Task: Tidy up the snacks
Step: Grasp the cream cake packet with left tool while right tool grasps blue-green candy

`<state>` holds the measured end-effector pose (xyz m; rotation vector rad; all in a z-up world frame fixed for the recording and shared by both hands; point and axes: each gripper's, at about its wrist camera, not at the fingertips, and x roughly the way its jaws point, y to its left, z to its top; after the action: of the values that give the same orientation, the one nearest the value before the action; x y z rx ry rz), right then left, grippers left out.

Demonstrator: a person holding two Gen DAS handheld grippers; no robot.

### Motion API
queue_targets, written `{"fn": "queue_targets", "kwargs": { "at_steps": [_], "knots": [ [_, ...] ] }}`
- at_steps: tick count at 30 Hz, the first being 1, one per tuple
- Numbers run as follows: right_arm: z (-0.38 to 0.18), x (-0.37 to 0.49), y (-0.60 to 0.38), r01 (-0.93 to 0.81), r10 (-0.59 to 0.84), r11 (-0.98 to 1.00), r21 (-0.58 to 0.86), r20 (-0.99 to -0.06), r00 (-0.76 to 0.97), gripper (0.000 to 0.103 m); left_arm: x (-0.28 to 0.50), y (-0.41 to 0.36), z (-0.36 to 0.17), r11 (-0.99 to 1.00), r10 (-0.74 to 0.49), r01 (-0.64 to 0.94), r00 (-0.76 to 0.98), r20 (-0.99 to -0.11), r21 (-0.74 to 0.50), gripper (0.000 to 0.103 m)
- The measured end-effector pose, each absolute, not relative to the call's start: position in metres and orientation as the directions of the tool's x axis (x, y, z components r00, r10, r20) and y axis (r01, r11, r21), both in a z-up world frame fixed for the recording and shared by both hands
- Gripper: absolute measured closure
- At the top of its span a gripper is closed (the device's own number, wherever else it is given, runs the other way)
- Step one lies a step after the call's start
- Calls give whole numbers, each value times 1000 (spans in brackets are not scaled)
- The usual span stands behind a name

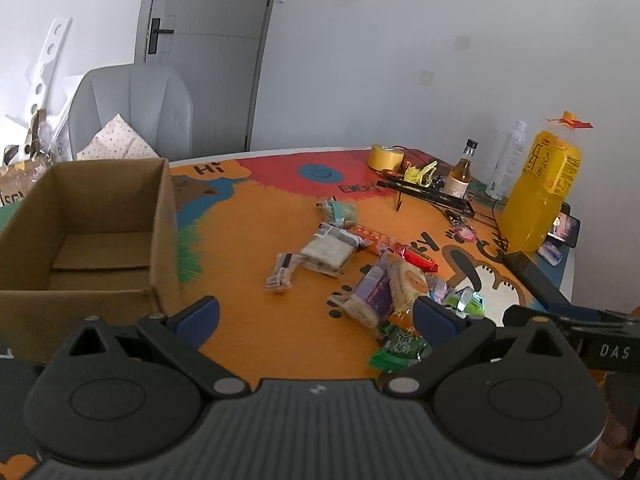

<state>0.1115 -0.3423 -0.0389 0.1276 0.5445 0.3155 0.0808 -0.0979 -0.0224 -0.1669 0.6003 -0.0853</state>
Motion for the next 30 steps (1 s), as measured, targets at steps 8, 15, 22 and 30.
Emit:
{"fn": "queue_targets", "kwargs": {
  "at_steps": [8, 15, 22, 30],
  "knots": [
    [-54, 130, -365, -268, 365, 928, 260, -482, 796, 0, 105, -120, -35, 980, -140, 30, 803, -580, -195, 1],
    [-69, 150, -383, -246, 379, 917, 316, -486, 788, 0, 125, -144, -44, 982, -174, 95, 784, -596, -162, 1],
    [-79, 170, -391, -261, 400, 910, 322, -518, 756, 6, 148, -162, -55, 978, -202, 125, 750, -630, -165, 3],
    [-91, 193, -397, -270, 427, 898, 346, -545, 722, 15, 174, -181, -68, 978, -206, 124, 710, -673, -168, 29]
  ]
}}
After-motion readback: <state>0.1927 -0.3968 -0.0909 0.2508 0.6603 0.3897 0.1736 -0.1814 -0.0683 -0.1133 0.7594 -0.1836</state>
